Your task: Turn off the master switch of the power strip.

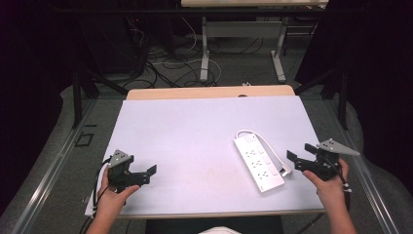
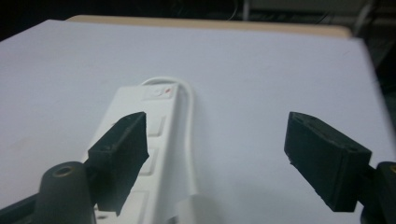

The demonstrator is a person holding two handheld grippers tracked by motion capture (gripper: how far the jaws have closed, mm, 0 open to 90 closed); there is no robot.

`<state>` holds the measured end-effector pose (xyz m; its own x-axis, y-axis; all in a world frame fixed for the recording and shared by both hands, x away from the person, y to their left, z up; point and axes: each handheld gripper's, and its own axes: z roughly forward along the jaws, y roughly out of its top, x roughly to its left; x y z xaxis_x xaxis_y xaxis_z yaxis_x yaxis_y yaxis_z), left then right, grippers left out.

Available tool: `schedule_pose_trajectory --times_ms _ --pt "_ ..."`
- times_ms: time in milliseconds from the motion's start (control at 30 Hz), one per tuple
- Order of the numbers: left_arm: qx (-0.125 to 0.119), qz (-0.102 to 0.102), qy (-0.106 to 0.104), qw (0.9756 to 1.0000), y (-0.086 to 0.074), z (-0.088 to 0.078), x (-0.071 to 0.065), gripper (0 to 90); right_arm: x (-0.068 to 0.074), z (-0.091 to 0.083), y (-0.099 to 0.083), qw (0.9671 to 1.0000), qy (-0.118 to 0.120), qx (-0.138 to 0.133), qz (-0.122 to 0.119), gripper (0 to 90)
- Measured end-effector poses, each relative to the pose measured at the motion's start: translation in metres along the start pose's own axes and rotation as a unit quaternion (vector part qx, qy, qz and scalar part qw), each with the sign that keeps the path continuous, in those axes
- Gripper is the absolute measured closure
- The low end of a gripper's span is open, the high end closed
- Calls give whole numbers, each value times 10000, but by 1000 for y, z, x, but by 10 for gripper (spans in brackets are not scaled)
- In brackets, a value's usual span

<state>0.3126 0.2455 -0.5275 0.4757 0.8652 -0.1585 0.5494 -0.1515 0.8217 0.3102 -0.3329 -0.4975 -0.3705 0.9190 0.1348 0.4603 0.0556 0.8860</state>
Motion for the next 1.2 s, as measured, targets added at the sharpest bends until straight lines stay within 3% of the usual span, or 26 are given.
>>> schedule_pose_trajectory --times_ms 233,300,367,467,833,1033,1200 --pt "16 4 -141 9999 2 1 -6 2 8 13 -17 9999 60 78 -32 154" --pt "6 -22 -140 9999 2 0 -9 2 11 16 -19 9995 59 131 -296 174" --pt "-11 -2 -117 9999 2 -1 -10 2 16 16 -18 9985 107 272 -467 253" --pt "16 42 -129 9999 2 -1 -11 2 21 18 -15 9964 127 334 -769 256" --pt "30 -10 -154 9999 1 0 -14 4 37 22 -1 9948 233 253 -958 360" --pt "57 17 -154 9999 1 0 -15 7 44 22 7 9951 326 298 -889 374" --pt "80 16 -142 9999 0 0 -15 9 51 26 13 9938 275 333 -1027 379"
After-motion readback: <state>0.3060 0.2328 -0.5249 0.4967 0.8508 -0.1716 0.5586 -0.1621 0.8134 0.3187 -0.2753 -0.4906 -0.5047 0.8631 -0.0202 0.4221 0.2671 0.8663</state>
